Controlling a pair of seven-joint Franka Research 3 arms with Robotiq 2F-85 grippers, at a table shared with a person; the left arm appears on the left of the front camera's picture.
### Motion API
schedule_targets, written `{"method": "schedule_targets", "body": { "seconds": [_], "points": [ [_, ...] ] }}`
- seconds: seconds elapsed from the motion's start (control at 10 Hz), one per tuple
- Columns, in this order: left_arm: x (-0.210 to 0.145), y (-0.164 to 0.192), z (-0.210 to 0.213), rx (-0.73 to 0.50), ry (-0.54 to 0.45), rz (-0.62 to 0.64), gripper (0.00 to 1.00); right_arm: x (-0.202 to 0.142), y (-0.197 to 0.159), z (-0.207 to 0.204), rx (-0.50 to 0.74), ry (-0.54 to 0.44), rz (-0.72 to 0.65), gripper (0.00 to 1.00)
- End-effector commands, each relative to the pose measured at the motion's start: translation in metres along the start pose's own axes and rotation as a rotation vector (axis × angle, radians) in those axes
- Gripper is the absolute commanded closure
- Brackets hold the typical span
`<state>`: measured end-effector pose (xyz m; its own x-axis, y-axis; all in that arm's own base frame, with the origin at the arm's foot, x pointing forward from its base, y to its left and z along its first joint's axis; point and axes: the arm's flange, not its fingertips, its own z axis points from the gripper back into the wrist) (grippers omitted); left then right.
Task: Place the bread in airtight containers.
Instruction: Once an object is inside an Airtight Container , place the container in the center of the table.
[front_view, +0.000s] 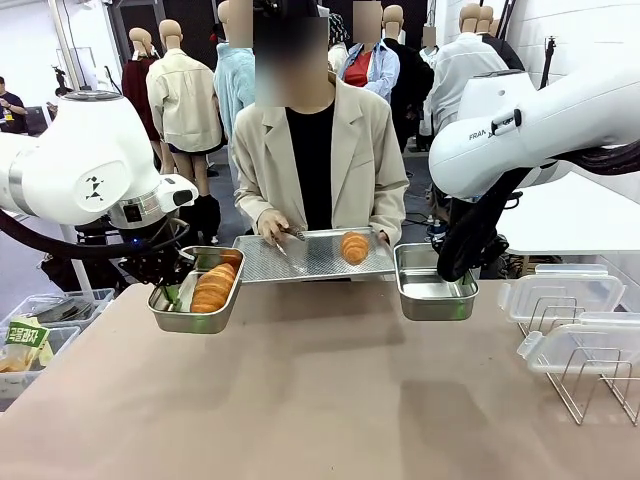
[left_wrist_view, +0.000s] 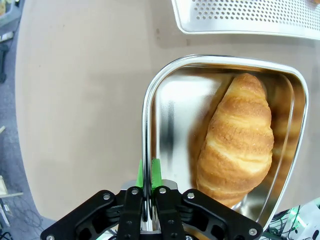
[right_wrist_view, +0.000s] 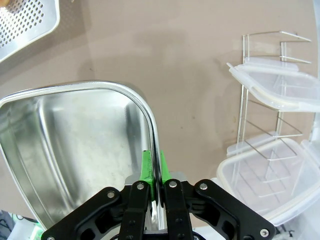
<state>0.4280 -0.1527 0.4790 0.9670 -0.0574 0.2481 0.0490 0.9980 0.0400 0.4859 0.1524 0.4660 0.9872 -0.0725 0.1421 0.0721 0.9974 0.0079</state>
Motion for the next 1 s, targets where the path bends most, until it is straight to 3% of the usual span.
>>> {"method": "schedule_targets", "body": {
  "seconds": [0.0,0.3,0.9],
  "points": [
    [0.002,0.002,0.004,0.011,-0.012,-0.008,1.0,-0.004,-0.002,0.0,0.007,-0.024,-0.007,1.0],
    [0.0,0.0,0.0,0.0,0.0,0.0,1.0,-0.004,-0.002,0.0,0.007,-0.024,-0.007,1.0],
    [0.006,0.066,-0.121,-0.024,0.131,0.125,1.0,-0.004,-0.002,0.0,0.007,-0.024,-0.007,1.0]
  ]
}}
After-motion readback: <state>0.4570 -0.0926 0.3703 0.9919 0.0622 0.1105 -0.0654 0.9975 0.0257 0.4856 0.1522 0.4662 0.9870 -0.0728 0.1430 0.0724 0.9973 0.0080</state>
